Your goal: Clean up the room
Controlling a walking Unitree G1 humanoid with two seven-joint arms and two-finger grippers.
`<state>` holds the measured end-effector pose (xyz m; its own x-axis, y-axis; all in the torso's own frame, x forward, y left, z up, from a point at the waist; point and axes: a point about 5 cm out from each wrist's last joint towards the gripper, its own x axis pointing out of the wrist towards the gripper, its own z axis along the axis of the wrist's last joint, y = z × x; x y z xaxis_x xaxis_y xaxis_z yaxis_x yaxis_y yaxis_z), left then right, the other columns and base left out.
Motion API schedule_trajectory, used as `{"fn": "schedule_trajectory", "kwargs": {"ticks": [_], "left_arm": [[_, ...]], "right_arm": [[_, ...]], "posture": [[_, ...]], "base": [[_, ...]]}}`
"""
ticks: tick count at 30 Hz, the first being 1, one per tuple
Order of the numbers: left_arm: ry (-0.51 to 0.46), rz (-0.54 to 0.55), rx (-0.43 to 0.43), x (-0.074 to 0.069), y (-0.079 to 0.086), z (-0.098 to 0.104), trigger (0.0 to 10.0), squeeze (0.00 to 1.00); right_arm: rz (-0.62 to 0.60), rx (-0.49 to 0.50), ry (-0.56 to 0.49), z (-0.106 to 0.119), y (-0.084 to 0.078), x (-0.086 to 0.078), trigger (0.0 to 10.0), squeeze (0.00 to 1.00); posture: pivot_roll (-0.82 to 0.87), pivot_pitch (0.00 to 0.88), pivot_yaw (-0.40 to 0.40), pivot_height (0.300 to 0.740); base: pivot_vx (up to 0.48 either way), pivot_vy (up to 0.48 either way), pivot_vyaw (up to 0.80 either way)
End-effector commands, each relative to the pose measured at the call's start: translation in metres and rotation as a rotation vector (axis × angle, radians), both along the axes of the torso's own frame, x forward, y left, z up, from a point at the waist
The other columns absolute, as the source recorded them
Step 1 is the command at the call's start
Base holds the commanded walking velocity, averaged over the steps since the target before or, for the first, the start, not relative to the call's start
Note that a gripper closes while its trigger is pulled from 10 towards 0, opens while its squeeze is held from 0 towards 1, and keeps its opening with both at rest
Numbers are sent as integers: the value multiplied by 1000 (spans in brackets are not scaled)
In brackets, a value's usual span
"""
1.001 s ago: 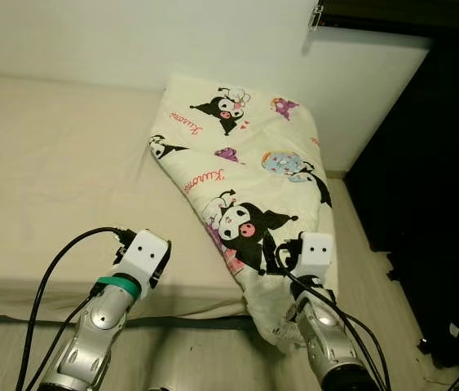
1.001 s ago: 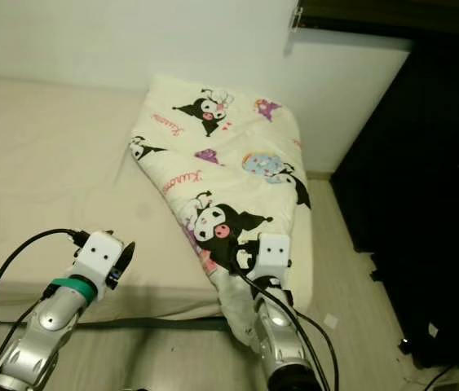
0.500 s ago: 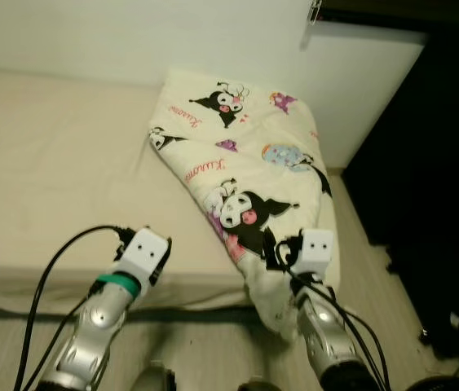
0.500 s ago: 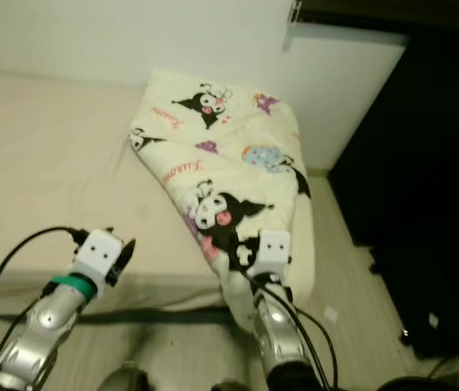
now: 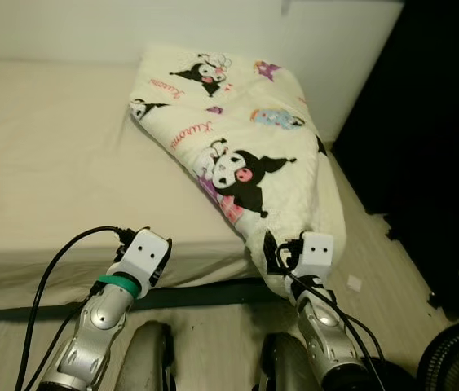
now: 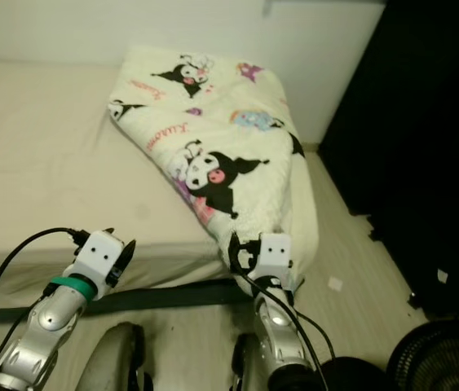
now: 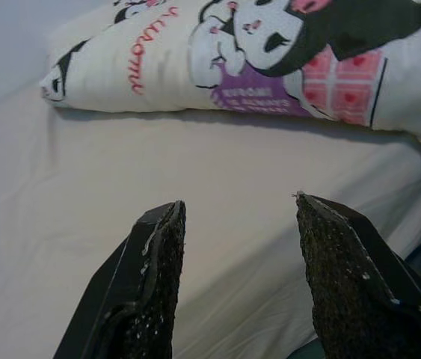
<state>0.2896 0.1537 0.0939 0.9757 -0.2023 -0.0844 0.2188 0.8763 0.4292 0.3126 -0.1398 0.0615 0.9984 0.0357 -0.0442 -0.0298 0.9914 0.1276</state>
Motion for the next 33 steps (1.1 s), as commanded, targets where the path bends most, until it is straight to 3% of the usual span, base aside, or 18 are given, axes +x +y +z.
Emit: {"fn": "schedule_trajectory", "kwargs": {"ticks": [1, 4, 5, 7, 10, 14, 17, 18, 20, 21, 24, 25, 28, 29, 30, 31, 32, 33], "left_arm": [[-17, 12, 11, 0, 3, 2, 10000, 0], [-33, 21, 11, 1, 5, 6, 10000, 0], [-67, 35, 12, 6, 11, 15, 10000, 0], [-80, 40, 12, 7, 13, 19, 10000, 0], [-141, 58, 23, 14, 27, 40, 10000, 0], [-173, 64, 29, 17, 35, 52, 10000, 0], [-227, 57, 45, 16, 54, 79, 10000, 0], [-227, 57, 45, 16, 54, 79, 10000, 0], [-235, 25, 54, 10, 63, 92, 10000, 0], [-235, 25, 54, 10, 63, 92, 10000, 0], [-239, 16, 59, 6, 65, 97, 10000, 0], [-239, 16, 59, 6, 65, 97, 10000, 0], [-242, 1, 62, 2, 61, 100, 10000, 0], [-242, 1, 62, 2, 61, 100, 10000, 0], [-246, 0, 62, 2, 61, 101, 10000, 0], [-264, 5, 64, 3, 63, 108, 10000, 0], [-264, 5, 64, 3, 63, 108, 10000, 0], [-276, 8, 66, 4, 65, 112, 10000, 0]], "right_arm": [[-29, 23, 9, -1, -6, 1, 10000, 0], [-51, 28, 2, 2, -10, 6, 10000, 0], [-117, 62, -11, 10, -22, 15, 10000, 0], [-143, 79, -13, 13, -27, 19, 10000, 0], [-218, 144, 32, 18, -42, 31, 10000, 0], [-221, 192, 59, 19, -42, 37, 10000, 0], [-192, 300, 101, 22, -32, 46, 10000, 0], [-192, 300, 101, 22, -32, 46, 10000, 0], [-155, 454, 171, 17, -17, 48, 10000, 0], [-155, 454, 171, 17, -17, 48, 10000, 0], [-52, 582, 210, 16, 8, 50, 10000, 0], [-52, 582, 210, 16, 8, 50, 10000, 0], [280, 706, 191, 31, 65, 51, 10000, 0], [280, 706, 191, 31, 65, 51, 10000, 0], [405, 710, 178, 37, 82, 48, 10000, 0], [670, 653, 160, 41, 108, 36, 10000, 0], [670, 653, 160, 41, 108, 36, 10000, 0], [854, 615, 155, 43, 125, 25, 10000, 0]], "posture": [[113, 69, -7, 561], [115, 81, -3, 561], [121, 94, 2, 561], [121, 94, 2, 561], [138, 127, 13, 561], [151, 145, 21, 561], [191, 199, 32, 561], [191, 199, 32, 561], [207, 210, 33, 561], [207, 210, 33, 561], [221, 212, 36, 561], [221, 212, 36, 561], [224, 208, 34, 561], [224, 208, 34, 561], [217, 200, 24, 561], [216, 196, 20, 561], [216, 196, 20, 561], [215, 193, 12, 561]], "base": [[0, 0, 0], [0, 0, 0], [0, 0, 0], [0, 0, 0], [0, 0, 0], [0, 0, 0], [0, 0, 0], [0, 0, 0], [0, 0, 0], [0, 0, 0], [0, 0, 0], [0, 0, 0], [0, 0, 0], [0, 0, 0], [0, 0, 0], [0, 0, 0], [0, 0, 0], [0, 0, 0]]}}
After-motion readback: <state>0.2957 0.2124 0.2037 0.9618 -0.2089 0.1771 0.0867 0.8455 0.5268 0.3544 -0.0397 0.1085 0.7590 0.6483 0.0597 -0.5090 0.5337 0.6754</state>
